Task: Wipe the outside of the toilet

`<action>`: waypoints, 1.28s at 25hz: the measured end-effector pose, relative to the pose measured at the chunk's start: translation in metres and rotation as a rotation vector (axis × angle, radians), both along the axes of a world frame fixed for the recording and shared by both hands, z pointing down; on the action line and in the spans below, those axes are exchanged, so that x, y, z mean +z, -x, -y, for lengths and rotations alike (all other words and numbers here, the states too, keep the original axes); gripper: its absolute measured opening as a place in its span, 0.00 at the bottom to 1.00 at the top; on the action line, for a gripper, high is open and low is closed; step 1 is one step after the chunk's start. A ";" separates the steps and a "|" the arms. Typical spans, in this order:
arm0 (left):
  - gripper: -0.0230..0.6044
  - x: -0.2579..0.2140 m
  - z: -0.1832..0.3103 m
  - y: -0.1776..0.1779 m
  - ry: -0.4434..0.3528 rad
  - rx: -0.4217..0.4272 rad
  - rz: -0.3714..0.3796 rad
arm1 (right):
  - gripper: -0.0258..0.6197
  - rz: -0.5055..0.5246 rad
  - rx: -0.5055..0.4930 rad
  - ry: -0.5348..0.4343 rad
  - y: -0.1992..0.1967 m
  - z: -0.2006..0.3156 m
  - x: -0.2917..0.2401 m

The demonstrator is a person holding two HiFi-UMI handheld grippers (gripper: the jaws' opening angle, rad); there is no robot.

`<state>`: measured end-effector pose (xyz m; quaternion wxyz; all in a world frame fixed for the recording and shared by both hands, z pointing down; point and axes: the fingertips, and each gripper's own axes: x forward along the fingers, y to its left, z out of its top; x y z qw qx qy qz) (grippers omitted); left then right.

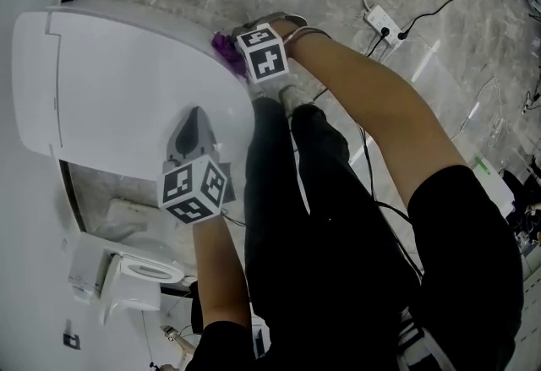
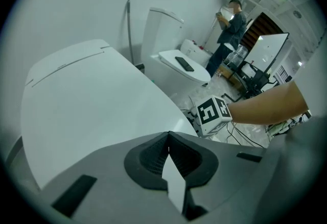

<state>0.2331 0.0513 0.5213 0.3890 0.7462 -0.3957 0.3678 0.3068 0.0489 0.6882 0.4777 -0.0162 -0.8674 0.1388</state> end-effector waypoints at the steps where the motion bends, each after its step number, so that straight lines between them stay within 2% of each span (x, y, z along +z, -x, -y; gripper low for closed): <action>1: 0.05 -0.001 -0.007 -0.001 -0.002 -0.010 0.004 | 0.21 -0.002 -0.007 -0.006 0.000 -0.006 0.000; 8: 0.05 -0.004 -0.070 0.004 -0.020 -0.079 0.072 | 0.21 -0.015 -0.055 -0.059 -0.002 -0.053 -0.002; 16: 0.05 -0.008 -0.146 0.023 -0.013 -0.217 0.112 | 0.21 -0.024 -0.001 -0.072 0.000 -0.085 -0.009; 24: 0.05 -0.003 -0.211 0.026 0.018 -0.271 0.089 | 0.21 0.000 0.085 0.001 0.016 -0.130 -0.019; 29: 0.05 0.001 -0.236 0.049 0.029 -0.334 0.067 | 0.21 -0.031 0.141 0.026 0.026 -0.150 -0.017; 32: 0.05 0.003 -0.253 0.064 0.035 -0.343 0.057 | 0.21 -0.037 0.184 0.034 0.037 -0.160 -0.019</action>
